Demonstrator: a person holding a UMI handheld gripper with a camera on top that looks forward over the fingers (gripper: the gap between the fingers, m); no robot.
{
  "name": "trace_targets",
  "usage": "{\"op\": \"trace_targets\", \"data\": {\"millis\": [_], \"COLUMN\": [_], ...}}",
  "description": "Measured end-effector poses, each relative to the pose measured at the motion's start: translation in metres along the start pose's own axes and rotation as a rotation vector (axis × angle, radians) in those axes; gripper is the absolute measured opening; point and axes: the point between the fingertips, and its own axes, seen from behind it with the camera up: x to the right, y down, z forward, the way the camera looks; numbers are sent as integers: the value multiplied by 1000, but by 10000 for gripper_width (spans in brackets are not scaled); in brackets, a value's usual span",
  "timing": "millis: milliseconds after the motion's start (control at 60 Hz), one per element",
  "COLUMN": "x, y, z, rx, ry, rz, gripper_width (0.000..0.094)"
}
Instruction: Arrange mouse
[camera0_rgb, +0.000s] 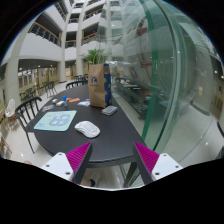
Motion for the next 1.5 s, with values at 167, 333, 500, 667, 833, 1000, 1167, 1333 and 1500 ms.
{"op": "trace_targets", "data": {"millis": [167, 333, 500, 667, 833, 1000, 1167, 1333, 1500], "x": [-9, -34, -87, -93, -97, -97, -96, -89, -100], "y": [0, -6, 9, 0, -12, -15, -26, -33, -76], "z": [25, 71, 129, 172, 203, 209, 234, 246, 223], "rx": [0, -11, -56, -46, -101, -185, -210, -188, -81], "ry": [-22, -125, -207, -161, -183, -206, -190, -100, -22], "rz": [6, 5, -54, -111, -130, -152, -150, -113, -84], "gripper_width": [839, 837, 837, 850, 855, 831, 684, 405, 344]}}
